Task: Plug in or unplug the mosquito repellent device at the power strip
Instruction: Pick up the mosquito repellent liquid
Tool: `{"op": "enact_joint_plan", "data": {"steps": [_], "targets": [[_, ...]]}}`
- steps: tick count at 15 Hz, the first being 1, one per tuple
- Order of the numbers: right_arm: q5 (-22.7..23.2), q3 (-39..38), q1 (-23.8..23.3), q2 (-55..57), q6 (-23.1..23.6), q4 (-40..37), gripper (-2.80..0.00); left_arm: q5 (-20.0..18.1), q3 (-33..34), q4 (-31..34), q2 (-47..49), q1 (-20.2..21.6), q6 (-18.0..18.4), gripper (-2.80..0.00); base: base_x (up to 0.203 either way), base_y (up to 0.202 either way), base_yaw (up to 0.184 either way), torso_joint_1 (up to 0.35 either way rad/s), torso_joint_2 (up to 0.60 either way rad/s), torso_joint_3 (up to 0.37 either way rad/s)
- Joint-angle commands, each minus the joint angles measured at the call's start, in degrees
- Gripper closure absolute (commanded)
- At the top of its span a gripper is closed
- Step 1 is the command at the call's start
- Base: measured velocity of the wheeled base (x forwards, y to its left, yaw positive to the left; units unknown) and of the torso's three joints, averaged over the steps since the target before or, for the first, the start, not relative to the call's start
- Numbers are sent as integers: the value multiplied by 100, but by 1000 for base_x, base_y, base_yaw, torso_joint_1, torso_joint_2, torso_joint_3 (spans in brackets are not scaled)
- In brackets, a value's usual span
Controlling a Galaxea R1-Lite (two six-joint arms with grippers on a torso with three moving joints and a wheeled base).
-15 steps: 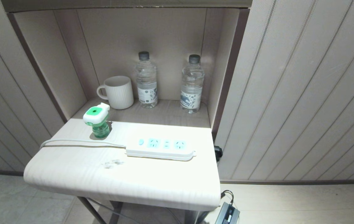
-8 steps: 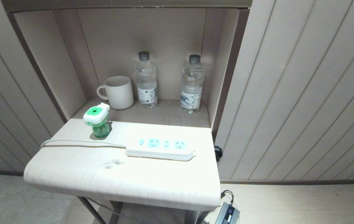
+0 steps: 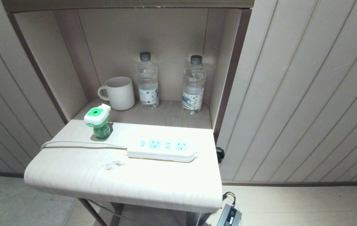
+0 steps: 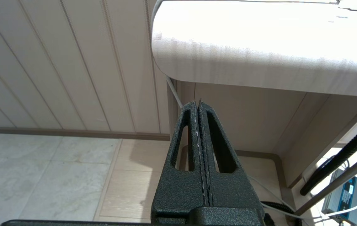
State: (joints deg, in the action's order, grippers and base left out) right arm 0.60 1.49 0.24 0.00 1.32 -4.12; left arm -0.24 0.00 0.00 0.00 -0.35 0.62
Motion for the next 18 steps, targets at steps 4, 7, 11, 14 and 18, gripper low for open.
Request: {"op": "enact_joint_plan", "data": {"steps": [4,7,11,14,18], "targets": [[2,1,2,0,9,-9,0,7,0,4,4,0,-45,0,0,0,0,0,0,0],[2,1,2,0,9,-9,0,7,0,0,0,0,-53,0,0,0,0,0,0,0],[2,1,2,0,9,-1,0,7,0,0,0,0,-45,0,0,0,0,0,0,0],[2,1,2,0,9,-9,0,13,-111,-254,73,0,269,0,0,0,0,0,0,0],[11,1,2,0,9,-1,0,100,-1073,-597,1334,-14,296,0,0,0,0,0,0,0]]}}
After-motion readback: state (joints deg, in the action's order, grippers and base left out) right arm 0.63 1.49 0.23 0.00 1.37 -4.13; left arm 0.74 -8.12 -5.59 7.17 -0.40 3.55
